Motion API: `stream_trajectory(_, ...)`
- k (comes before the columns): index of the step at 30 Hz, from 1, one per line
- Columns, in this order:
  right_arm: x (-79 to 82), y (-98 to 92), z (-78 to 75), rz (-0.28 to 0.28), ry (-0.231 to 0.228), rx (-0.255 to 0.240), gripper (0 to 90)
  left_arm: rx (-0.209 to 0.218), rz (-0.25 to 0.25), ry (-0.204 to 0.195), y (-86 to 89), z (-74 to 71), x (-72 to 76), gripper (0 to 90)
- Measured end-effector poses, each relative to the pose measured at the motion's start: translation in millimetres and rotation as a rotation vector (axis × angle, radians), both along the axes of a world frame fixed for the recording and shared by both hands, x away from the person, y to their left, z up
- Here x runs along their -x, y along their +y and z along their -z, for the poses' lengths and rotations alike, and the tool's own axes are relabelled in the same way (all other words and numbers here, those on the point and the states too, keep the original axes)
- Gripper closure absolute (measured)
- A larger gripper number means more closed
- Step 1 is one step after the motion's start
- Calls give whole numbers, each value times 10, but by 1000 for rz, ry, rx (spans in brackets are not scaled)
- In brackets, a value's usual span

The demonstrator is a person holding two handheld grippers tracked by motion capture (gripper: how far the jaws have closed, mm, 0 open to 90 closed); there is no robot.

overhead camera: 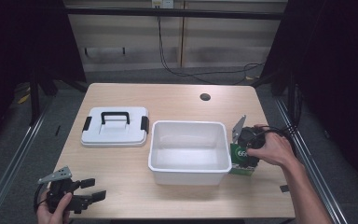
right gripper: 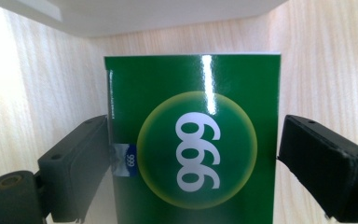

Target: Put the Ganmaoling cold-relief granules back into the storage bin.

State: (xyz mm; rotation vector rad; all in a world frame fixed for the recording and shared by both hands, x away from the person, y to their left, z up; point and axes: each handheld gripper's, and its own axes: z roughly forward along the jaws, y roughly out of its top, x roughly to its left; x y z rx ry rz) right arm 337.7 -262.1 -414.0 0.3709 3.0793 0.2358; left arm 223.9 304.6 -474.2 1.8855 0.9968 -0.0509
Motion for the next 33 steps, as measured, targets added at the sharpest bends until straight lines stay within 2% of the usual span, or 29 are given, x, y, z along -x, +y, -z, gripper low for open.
stream_trajectory(6,-16,40,64,-26,33,36,107,-3,3,-3,3,-2,0,162)
stream_trajectory(12,-36,44,72,-50,39,41,143,2,-2,-2,6,-4,4,162)
stream_trajectory(17,-1,25,56,-45,40,49,155,7,-6,-2,3,-5,6,162)
stream_trajectory(27,43,-64,-34,-29,30,7,158,8,-6,-5,8,-6,6,162)
stream_trajectory(33,106,-138,-103,29,31,-30,159,8,-5,-1,2,-5,6,162)
